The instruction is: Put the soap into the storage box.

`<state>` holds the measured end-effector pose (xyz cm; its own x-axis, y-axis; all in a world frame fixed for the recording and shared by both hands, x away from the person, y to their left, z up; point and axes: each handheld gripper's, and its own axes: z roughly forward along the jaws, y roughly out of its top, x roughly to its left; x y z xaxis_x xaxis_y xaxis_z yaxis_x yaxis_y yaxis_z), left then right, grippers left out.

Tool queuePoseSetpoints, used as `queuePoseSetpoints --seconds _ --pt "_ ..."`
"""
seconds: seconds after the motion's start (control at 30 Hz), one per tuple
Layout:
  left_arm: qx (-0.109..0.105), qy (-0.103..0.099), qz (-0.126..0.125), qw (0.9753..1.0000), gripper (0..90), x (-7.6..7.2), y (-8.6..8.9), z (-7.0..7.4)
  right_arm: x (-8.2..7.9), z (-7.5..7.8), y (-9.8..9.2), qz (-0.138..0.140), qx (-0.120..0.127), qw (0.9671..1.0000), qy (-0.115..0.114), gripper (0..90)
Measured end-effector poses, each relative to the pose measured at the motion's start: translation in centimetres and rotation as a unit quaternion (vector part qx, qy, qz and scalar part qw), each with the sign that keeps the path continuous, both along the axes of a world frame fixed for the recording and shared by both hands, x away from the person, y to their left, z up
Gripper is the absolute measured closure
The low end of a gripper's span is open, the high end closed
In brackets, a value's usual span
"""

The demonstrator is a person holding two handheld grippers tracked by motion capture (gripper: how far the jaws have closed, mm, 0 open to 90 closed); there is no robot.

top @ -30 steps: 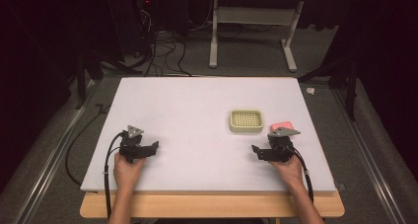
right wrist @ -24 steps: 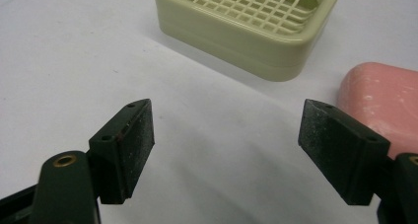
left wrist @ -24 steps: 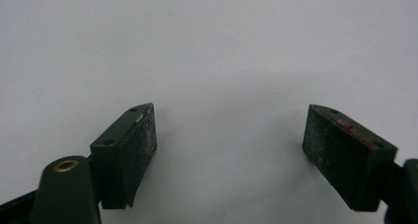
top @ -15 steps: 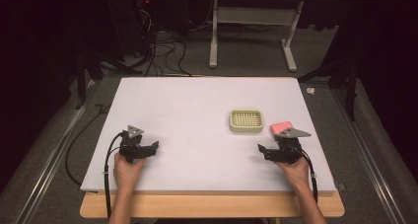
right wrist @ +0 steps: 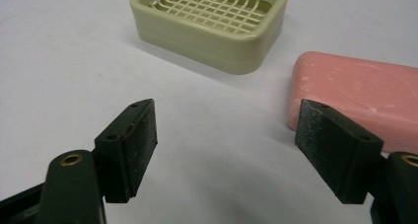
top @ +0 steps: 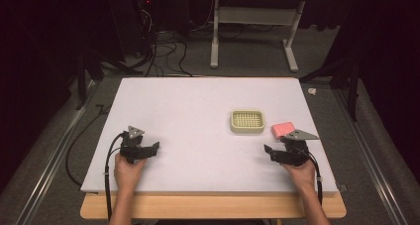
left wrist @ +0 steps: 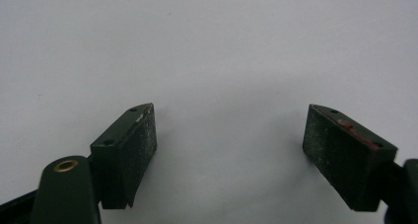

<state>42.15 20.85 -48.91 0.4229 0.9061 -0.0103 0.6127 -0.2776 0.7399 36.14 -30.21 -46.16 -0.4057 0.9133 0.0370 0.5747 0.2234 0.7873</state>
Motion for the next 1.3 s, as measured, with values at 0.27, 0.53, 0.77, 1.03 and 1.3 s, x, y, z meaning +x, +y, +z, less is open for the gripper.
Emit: queuePoseSetpoints --seconds 0.27,0.53,0.77,1.03,1.3 --pt "0.0 0.0 0.0 1.0 21.3 0.0 0.0 0.0 -0.3 0.1 -1.2 -0.027 0.003 0.9996 0.003 20.7" --pt "0.0 0.0 0.0 1.0 21.3 0.0 0.0 0.0 -0.2 0.4 -1.8 -0.043 0.004 0.9991 0.0 18.6" --pt "0.0 0.0 0.0 1.0 21.3 0.0 0.0 0.0 0.3 0.6 -2.4 -0.058 0.003 0.9983 -0.001 16.0" --pt "0.0 0.0 0.0 1.0 21.3 0.0 0.0 0.0 1.3 0.5 -2.9 -0.08 0.0 0.9968 0.001 14.6" --pt "-0.001 0.0 0.0 1.0 21.3 0.0 0.0 0.0 3.0 0.7 -3.1 -0.103 -0.014 0.9946 0.002 13.9"
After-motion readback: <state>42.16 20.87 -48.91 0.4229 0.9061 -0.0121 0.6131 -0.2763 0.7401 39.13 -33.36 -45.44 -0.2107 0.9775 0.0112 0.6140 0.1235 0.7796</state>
